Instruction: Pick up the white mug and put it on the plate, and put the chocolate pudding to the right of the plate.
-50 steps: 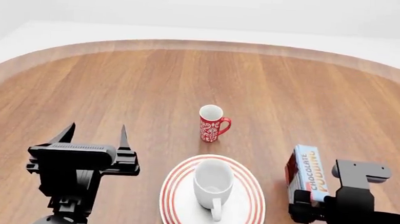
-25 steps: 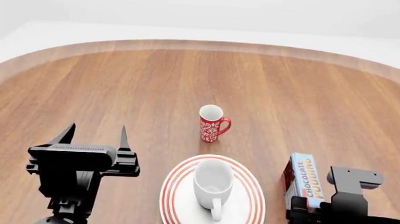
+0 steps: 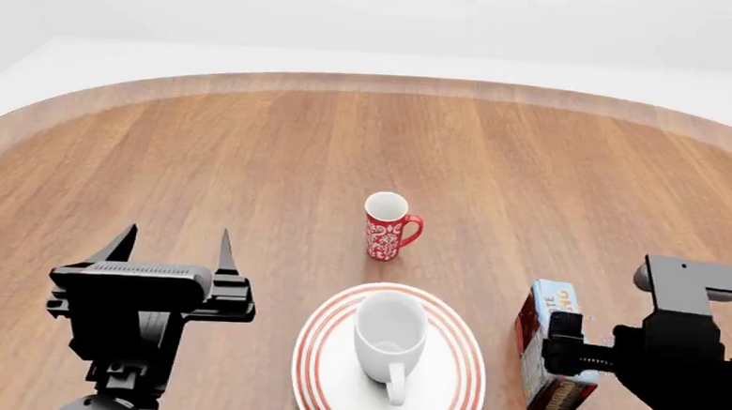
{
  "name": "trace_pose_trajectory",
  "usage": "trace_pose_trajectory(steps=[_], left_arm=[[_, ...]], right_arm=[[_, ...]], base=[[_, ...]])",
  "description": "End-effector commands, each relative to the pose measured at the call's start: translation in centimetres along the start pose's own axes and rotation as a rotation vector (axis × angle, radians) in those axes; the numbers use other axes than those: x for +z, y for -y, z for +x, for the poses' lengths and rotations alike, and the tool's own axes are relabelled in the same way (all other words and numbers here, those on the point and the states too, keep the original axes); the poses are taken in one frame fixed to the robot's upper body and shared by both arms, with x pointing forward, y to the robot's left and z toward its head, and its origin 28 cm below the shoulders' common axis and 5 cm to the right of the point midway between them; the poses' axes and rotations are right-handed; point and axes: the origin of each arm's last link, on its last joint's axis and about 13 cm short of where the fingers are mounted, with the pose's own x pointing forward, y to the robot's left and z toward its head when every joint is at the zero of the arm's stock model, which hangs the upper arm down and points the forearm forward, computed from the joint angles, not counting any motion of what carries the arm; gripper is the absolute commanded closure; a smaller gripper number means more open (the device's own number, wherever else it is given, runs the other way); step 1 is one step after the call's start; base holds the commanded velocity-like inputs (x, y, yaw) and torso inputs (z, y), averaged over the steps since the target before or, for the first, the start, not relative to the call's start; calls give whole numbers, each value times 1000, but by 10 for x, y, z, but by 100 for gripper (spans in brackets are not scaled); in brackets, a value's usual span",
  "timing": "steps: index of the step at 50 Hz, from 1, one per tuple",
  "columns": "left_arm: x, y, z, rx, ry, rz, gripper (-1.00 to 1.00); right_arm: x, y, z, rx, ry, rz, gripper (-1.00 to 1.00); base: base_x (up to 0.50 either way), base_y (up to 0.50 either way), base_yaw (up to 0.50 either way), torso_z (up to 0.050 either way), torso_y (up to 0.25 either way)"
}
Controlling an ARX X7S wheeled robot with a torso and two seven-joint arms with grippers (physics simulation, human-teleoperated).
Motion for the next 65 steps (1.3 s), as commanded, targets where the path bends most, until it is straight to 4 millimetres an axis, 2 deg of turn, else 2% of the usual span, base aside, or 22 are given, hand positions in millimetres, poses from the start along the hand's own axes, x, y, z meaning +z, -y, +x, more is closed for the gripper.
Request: trace_pose_trajectory(steps=[1, 9, 13, 15, 16, 20, 28, 49, 51, 53, 56, 58, 65], left_arm=[[0, -1, 0, 2, -1, 1, -100], [2, 0, -1, 0, 2, 3, -100], [4, 0, 0, 7, 11, 4, -100], [5, 0, 0, 4, 15, 6, -100], [6, 0, 1, 3, 18, 8, -100], [9, 0, 1, 8, 22, 10, -100], [10, 0, 1, 13, 30, 10, -100], [11, 0, 2, 19, 31, 10, -100], [14, 0, 3, 17, 38, 11, -100], [31, 1, 9, 28, 88, 27, -100], [61, 1, 23, 26, 168, 37, -100], [78, 0, 35, 36, 210, 33, -100], [118, -2, 58, 57, 312, 38, -100]], right_arm=[[32, -1, -54, 24, 195, -14, -100], [39, -6, -69, 101, 307, 4, -100], [26, -19, -73, 31, 597, -19, -100], [17, -24, -71, 28, 683, -39, -100], [6, -36, -71, 43, 765, -106, -100], [-2, -40, -59, -150, 957, -203, -100], [-20, -51, -51, -158, 1018, -215, -100], [-21, -51, -46, -152, 1020, -221, -100], [-17, -52, -46, -150, 1024, -224, -100], [-9, -54, -47, -152, 1038, -232, -100], [19, -58, -53, -144, 1083, -246, -100], [31, -59, -54, -135, 1103, -251, -100], [67, -60, -52, -149, 1144, -259, -100]], base=[[0, 0, 0, 0, 0], [0, 0, 0, 0, 0], [0, 0, 0, 0, 0], [0, 0, 0, 0, 0], [0, 0, 0, 0, 0], [0, 0, 0, 0, 0], [0, 0, 0, 0, 0], [0, 0, 0, 0, 0], [0, 0, 0, 0, 0], [0, 0, 0, 0, 0], [0, 0, 0, 0, 0], [0, 0, 0, 0, 0], [0, 0, 0, 0, 0]])
